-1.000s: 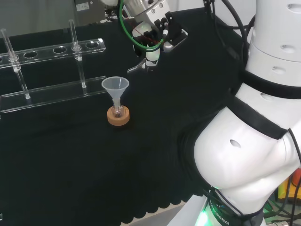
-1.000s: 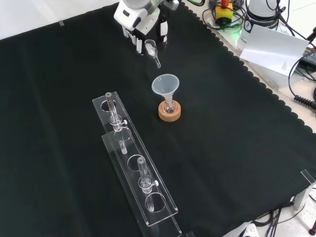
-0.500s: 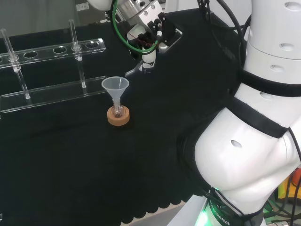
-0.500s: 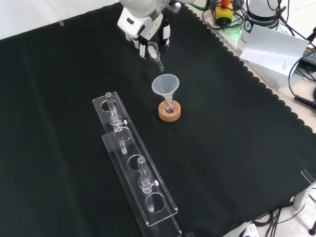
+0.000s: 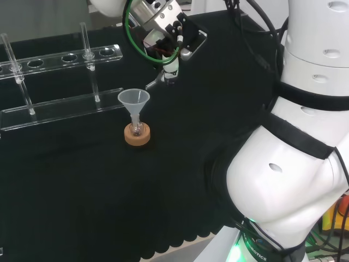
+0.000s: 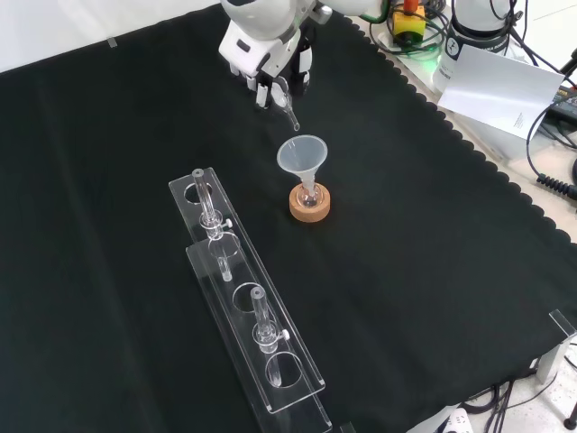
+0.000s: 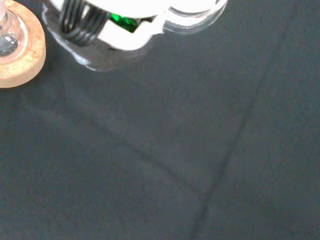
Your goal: Pour all the NaCl from the weighing funnel into the round-bottom flask.
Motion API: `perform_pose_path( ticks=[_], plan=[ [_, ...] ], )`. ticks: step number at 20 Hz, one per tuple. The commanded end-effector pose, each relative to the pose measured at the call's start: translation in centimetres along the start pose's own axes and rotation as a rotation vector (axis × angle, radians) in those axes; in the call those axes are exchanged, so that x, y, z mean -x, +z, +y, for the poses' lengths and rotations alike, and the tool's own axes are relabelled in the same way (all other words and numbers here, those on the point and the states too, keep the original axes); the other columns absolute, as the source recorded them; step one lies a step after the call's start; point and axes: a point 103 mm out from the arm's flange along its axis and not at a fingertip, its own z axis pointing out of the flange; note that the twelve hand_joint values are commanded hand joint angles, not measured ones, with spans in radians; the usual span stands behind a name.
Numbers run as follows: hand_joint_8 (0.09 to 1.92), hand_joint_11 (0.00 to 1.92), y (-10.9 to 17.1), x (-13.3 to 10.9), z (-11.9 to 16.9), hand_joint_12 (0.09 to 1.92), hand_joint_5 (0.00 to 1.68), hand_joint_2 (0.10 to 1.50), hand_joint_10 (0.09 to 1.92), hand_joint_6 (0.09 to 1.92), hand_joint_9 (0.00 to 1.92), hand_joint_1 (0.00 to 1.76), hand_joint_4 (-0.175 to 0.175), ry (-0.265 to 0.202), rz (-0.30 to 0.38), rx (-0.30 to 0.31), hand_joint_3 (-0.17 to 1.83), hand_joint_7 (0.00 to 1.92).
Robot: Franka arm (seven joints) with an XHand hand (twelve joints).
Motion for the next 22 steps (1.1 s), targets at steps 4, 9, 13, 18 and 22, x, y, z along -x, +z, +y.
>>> perform_pose_path(
  ticks=[4, 9, 13, 18, 22],
  plan=[
    [0.32, 1.22, -0.3, -0.8, 0.6, 0.76, 1.25, 0.71, 0.09, 0.68, 1.43, 1.12, 0.163, -0.002, -0.049, -0.024, 0.57, 1.31],
    [0.32, 1.22, -0.8, -1.1, 0.8, 0.76, 1.25, 0.71, 0.09, 0.68, 1.43, 1.12, 0.163, 0.0, -0.081, -0.026, 0.57, 1.31],
    [0.32, 1.22, -1.3, -1.1, 0.9, 0.76, 1.25, 0.71, 0.09, 0.68, 1.43, 1.12, 0.162, 0.008, -0.113, -0.048, 0.57, 1.31],
    [0.32, 1.22, -1.7, -1.1, 1.0, 0.76, 1.25, 0.71, 0.09, 0.68, 1.43, 1.12, 0.162, 0.014, -0.131, -0.066, 0.57, 1.31],
    [0.32, 1.22, -2.0, -1.3, 1.0, 0.76, 1.25, 0.71, 0.09, 0.68, 1.43, 1.12, 0.161, 0.016, -0.157, -0.08, 0.58, 1.31]
  ],
)
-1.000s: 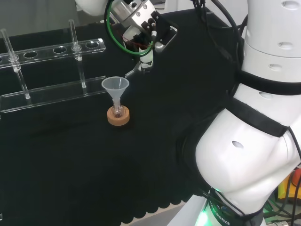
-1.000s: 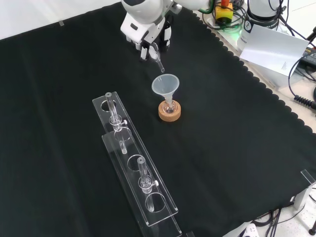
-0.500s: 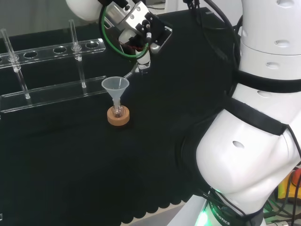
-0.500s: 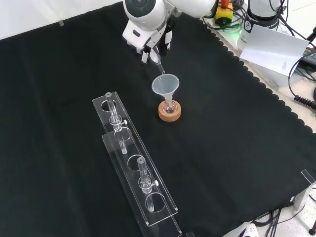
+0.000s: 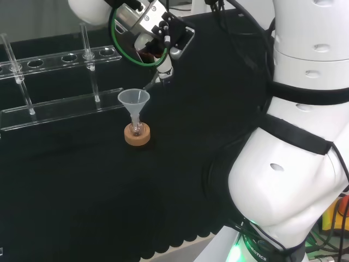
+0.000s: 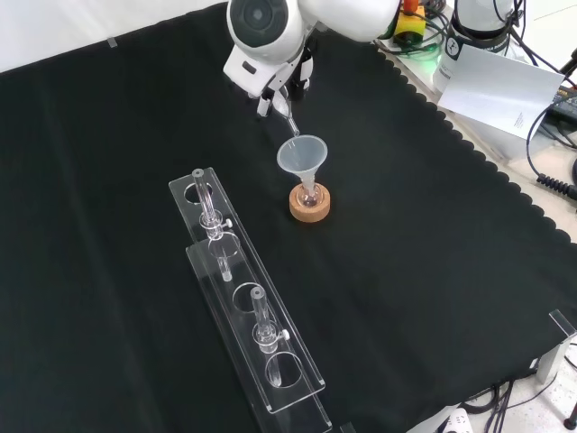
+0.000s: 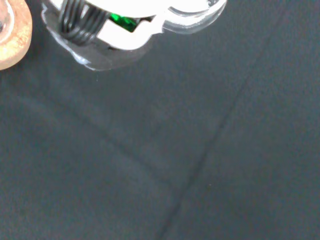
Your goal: Pour all the NaCl from the weighing funnel into the round-bottom flask.
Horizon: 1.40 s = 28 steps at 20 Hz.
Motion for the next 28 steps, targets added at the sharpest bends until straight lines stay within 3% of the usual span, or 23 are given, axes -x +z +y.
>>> perform_pose_path(
  ticks=[1, 28],
  plan=[
    [0.32, 1.22, -0.5, -0.1, 0.0, 0.76, 1.25, 0.71, 0.09, 0.68, 1.43, 1.12, 0.161, 0.005, -0.037, -0.02, 0.58, 1.31],
    [0.31, 1.22, -2.5, -0.9, 0.2, 0.76, 1.25, 0.71, 0.09, 0.69, 1.44, 1.12, 0.161, 0.03, -0.199, -0.096, 0.58, 1.31]
  ],
)
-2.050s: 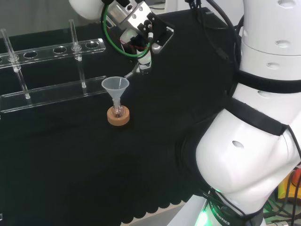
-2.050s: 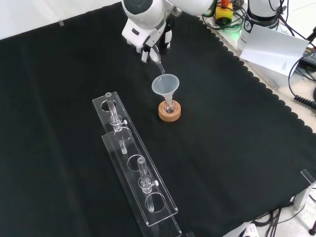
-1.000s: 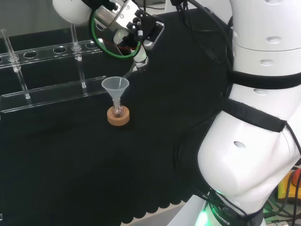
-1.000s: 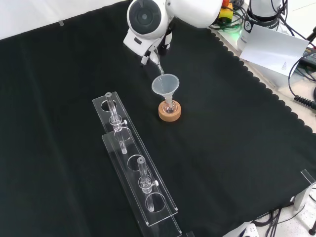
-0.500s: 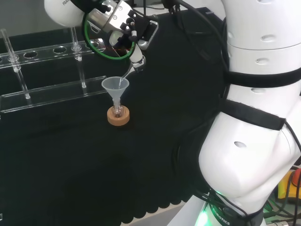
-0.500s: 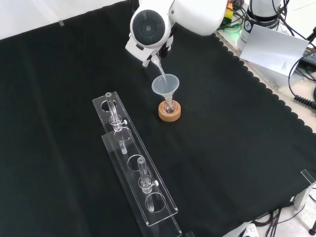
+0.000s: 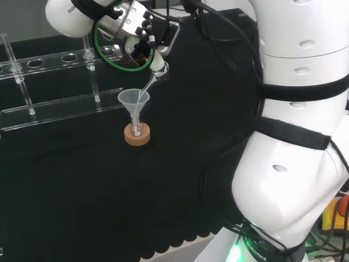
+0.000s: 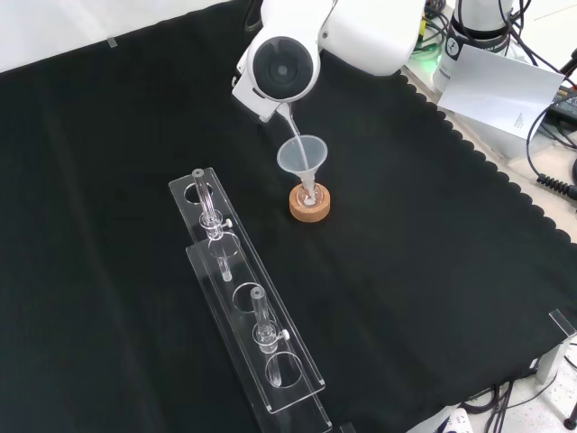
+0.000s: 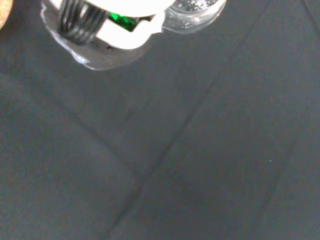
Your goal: Pour all the NaCl from the weighing funnel into the round-bottom flask.
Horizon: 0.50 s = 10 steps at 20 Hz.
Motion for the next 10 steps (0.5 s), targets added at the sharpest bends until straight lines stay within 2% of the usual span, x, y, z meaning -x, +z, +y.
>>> perform_pose_path(
  ticks=[1, 10],
  plan=[
    [0.31, 1.22, -0.1, 0.1, -0.1, 0.76, 1.25, 0.71, 0.09, 0.69, 1.44, 1.12, 0.161, 0.01, -0.029, -0.011, 0.58, 1.31],
    [0.31, 1.22, -1.3, -0.8, -0.4, 0.75, 1.24, 0.71, 0.09, 0.69, 1.44, 1.12, 0.163, 0.012, -0.105, 0.003, 0.58, 1.31]
  ],
)
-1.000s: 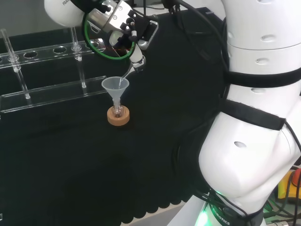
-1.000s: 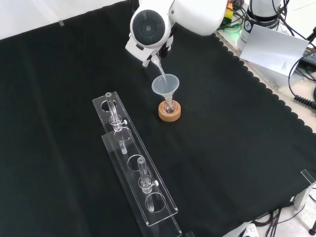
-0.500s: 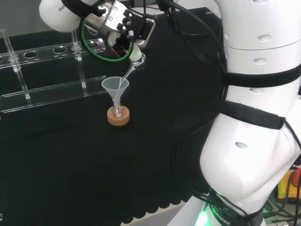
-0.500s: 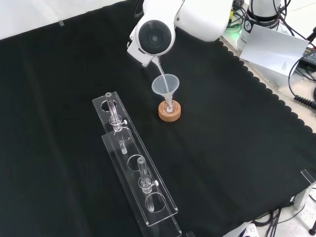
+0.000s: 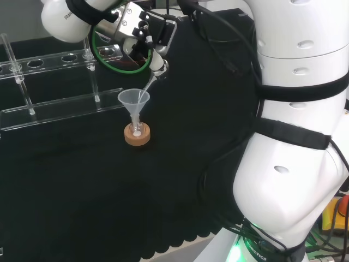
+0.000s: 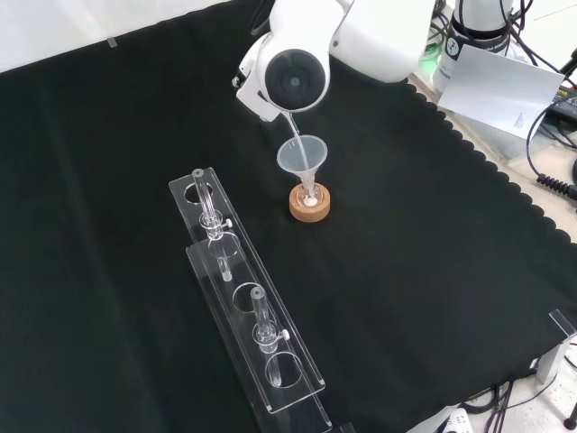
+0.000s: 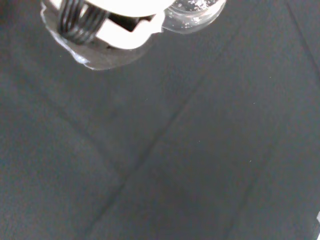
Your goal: Pour all the NaCl from the weighing funnel into the round-bottom flask.
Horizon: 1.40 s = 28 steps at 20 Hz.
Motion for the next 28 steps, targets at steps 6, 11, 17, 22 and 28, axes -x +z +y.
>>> perform_pose_path(
  ticks=[6, 11, 17, 22, 28],
  plan=[
    [0.31, 1.22, -1.5, -1.3, -0.1, 0.75, 1.24, 0.71, 0.09, 0.7, 1.44, 1.12, 0.163, 0.004, -0.094, -0.013, 0.58, 1.31],
    [0.31, 1.22, -1.8, -1.7, 0.0, 0.75, 1.24, 0.71, 0.09, 0.7, 1.44, 1.12, 0.163, 0.011, -0.135, -0.034, 0.58, 1.31],
    [0.31, 1.22, -2.5, -1.9, -0.1, 0.75, 1.24, 0.71, 0.09, 0.7, 1.44, 1.12, 0.163, 0.036, -0.188, -0.053, 0.59, 1.31],
    [0.31, 1.22, -3.1, -2.2, -0.2, 0.75, 1.24, 0.71, 0.09, 0.7, 1.44, 1.12, 0.163, 0.05, -0.221, -0.064, 0.59, 1.31],
    [0.31, 1.22, -3.8, -2.5, -0.2, 0.75, 1.24, 0.71, 0.09, 0.7, 1.44, 1.12, 0.163, 0.063, -0.254, -0.08, 0.59, 1.31]
  ],
)
